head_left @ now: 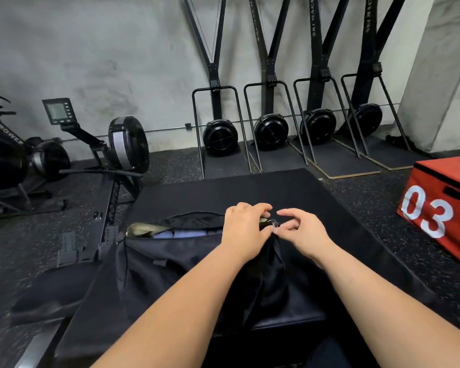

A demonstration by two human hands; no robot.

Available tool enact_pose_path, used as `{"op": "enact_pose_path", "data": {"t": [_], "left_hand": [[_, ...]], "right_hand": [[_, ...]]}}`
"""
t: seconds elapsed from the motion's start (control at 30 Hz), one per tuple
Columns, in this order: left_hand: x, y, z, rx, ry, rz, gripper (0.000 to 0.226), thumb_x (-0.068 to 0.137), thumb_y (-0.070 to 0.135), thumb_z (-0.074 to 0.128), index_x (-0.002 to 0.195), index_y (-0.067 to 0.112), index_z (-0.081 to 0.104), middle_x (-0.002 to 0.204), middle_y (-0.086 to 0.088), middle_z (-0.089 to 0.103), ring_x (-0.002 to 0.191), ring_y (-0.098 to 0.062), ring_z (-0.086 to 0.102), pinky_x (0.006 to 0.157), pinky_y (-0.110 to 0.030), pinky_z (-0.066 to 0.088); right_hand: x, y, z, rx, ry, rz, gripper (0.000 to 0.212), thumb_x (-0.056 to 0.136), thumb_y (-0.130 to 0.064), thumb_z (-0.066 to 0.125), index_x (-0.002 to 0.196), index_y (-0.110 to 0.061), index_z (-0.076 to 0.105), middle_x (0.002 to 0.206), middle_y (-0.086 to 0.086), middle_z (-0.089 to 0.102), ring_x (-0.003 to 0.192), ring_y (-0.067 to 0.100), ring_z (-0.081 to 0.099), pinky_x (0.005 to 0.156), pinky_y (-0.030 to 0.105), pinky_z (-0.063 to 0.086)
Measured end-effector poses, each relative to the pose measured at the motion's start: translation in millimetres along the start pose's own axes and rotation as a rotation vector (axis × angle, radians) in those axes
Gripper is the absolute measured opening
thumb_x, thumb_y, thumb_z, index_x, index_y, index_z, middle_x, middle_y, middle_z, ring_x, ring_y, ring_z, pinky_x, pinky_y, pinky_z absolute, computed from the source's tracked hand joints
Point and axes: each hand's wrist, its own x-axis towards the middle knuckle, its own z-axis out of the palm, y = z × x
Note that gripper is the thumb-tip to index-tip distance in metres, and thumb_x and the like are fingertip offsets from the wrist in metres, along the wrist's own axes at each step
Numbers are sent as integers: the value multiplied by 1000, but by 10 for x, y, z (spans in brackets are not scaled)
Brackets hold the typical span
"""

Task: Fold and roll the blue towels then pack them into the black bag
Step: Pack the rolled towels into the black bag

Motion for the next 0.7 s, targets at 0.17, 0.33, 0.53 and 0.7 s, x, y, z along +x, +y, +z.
{"op": "enact_pose_path", "data": {"t": [0.17, 0.33, 0.53, 0.7], "left_hand": [[21, 48, 50, 20, -30, 8, 49, 91, 36, 72, 138, 36, 59, 116, 22, 72, 121, -12, 52, 109, -35, 31], [45, 66, 74, -1, -28, -18, 49, 89, 34, 73, 136, 37, 60, 109, 23, 72, 115, -11, 52, 109, -35, 30], [97, 90, 117, -26, 60, -26, 19, 89, 39, 77, 107, 38, 72, 91, 22, 70, 103, -9, 52, 96, -29, 29], [100, 28, 153, -99, 76, -112, 4, 88, 37, 77, 92, 37, 75, 86, 22, 73, 99, -9, 61, 99, -35, 39]], "right_hand": [[-44, -36, 15, 175, 47, 70, 42, 83, -18, 86, 118, -34, 70, 85, -4, 80, 88, 11, 74, 93, 35, 56], [-28, -151, -48, 288, 117, 115, 37, 82, -19, 84, 112, -35, 70, 89, -7, 81, 90, 11, 72, 82, 31, 51], [-43, -283, -54, 333, 114, 58, 25, 85, -18, 83, 106, -28, 74, 85, -4, 80, 75, 2, 70, 74, 24, 46], [2, -181, -62, 186, 144, -59, 19, 90, -13, 78, 102, -29, 77, 90, -8, 80, 80, 11, 71, 84, 26, 54]]}}
